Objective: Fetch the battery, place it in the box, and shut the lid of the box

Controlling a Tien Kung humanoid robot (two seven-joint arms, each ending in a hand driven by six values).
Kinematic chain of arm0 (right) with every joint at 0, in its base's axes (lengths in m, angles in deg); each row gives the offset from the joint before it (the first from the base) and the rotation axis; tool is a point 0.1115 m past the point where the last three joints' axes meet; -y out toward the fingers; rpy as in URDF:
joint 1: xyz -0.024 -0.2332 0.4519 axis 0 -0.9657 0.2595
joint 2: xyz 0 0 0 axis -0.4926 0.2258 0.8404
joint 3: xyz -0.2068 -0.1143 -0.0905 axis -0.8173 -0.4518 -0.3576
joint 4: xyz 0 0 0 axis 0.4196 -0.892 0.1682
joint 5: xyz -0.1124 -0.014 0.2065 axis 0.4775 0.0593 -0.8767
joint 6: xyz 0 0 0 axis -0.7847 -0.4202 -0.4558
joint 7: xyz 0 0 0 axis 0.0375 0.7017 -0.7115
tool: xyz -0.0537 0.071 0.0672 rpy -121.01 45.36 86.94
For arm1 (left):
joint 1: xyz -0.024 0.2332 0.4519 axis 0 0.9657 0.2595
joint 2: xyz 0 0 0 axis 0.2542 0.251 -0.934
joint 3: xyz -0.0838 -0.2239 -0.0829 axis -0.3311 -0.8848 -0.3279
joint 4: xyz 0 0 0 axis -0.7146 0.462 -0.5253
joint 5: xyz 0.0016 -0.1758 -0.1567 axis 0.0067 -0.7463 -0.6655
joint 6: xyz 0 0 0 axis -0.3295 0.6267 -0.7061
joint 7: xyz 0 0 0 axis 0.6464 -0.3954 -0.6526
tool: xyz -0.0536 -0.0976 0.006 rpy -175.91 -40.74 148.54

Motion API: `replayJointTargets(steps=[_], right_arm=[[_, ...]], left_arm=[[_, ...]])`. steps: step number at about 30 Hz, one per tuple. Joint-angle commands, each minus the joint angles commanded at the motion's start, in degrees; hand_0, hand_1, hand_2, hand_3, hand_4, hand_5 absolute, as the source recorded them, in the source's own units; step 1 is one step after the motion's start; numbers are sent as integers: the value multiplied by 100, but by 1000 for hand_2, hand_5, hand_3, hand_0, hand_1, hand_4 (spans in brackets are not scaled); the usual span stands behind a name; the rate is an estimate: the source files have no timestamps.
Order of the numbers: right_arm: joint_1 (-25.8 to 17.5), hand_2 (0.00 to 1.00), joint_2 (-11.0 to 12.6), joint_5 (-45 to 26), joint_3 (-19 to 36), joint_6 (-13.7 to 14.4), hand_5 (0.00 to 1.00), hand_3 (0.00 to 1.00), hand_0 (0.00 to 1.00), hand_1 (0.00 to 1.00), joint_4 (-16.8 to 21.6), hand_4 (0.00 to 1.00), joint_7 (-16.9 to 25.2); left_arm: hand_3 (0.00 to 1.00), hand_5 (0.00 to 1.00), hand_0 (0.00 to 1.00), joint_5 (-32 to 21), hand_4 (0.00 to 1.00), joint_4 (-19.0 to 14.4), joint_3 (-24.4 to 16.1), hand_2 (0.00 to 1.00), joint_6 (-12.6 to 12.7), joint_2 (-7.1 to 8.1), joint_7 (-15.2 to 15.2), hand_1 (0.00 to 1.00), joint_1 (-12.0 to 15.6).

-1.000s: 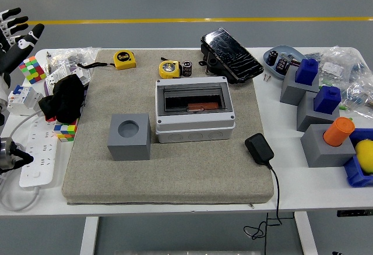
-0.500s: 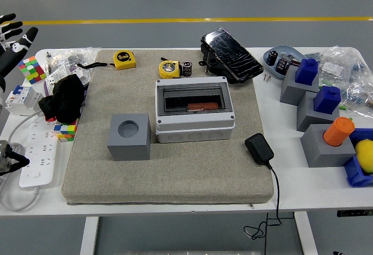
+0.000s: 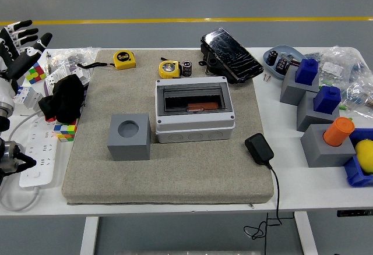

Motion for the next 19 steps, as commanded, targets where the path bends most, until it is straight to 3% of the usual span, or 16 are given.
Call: replayJointTargets(steps=[19], right_arm=[[11,687,-6,2,35,-1,479,534,666,673,1,901,1]], left_arm=[[712,395,541,12,998,-2,33,686,-50,18,-46,702,-50]])
